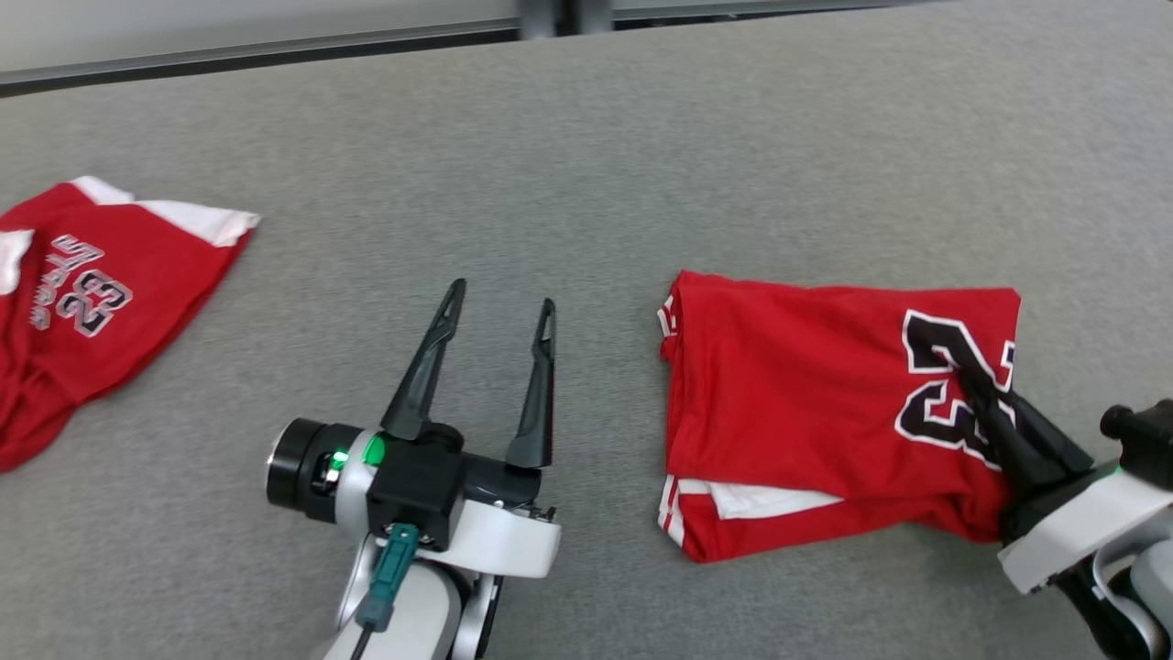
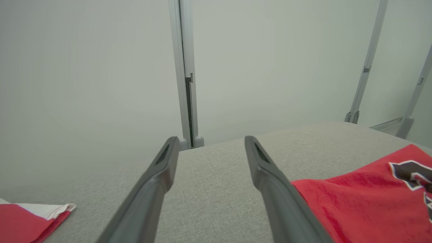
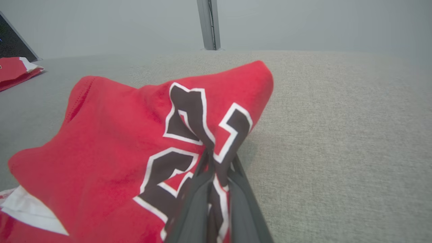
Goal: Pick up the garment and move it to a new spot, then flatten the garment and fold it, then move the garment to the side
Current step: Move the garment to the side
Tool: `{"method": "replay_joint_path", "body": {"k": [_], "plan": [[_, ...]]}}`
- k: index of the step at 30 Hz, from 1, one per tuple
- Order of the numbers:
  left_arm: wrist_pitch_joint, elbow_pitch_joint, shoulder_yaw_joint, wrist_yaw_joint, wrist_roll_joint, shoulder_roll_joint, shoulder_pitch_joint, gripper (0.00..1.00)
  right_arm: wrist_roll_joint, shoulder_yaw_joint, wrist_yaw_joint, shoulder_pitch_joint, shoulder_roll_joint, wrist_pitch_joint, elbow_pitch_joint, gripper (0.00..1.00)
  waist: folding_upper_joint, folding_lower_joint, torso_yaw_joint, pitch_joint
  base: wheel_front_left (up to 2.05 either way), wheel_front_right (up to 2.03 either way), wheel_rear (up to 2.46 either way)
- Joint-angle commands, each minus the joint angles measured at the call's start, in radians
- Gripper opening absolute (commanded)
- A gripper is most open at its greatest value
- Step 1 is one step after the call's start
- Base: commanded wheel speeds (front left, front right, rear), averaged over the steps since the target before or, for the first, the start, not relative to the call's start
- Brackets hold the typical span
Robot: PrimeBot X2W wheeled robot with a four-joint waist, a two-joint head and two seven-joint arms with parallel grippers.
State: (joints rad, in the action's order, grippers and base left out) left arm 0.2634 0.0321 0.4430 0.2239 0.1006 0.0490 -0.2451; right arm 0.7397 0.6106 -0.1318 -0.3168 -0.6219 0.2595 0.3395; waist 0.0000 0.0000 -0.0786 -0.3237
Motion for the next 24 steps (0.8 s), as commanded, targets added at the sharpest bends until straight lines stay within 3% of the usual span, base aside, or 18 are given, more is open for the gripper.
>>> {"method": "replay_joint_path", "body": {"k": [1,6,17,24], "plan": [[0.002,0.002,0.001,0.005,0.004,0.004,-0.016,1.00,0.003,-0.002,0.002,-0.016,-0.006,0.007,0.001,0.00,0.0000,0.0000,-0.045,-0.024,0.00,0.00,0.00],[0.001,0.021,0.066,0.012,0.001,0.004,-0.082,1.00,-0.009,0.022,0.002,-0.098,-0.070,0.007,0.016,0.00,0.0000,0.0000,-0.068,-0.066,0.00,0.00,0.00],[0.001,0.032,0.253,0.085,0.032,0.003,-0.306,1.00,-0.009,-0.015,0.002,-0.258,-0.336,0.007,0.163,0.00,0.0000,0.0000,-0.034,-0.200,0.00,0.00,0.00],[0.000,0.052,0.327,0.136,0.039,0.004,-0.400,1.00,0.020,-0.091,0.002,-0.334,-0.402,0.007,0.264,0.00,0.0000,0.0000,-0.017,-0.264,0.00,0.00,0.00]]}}
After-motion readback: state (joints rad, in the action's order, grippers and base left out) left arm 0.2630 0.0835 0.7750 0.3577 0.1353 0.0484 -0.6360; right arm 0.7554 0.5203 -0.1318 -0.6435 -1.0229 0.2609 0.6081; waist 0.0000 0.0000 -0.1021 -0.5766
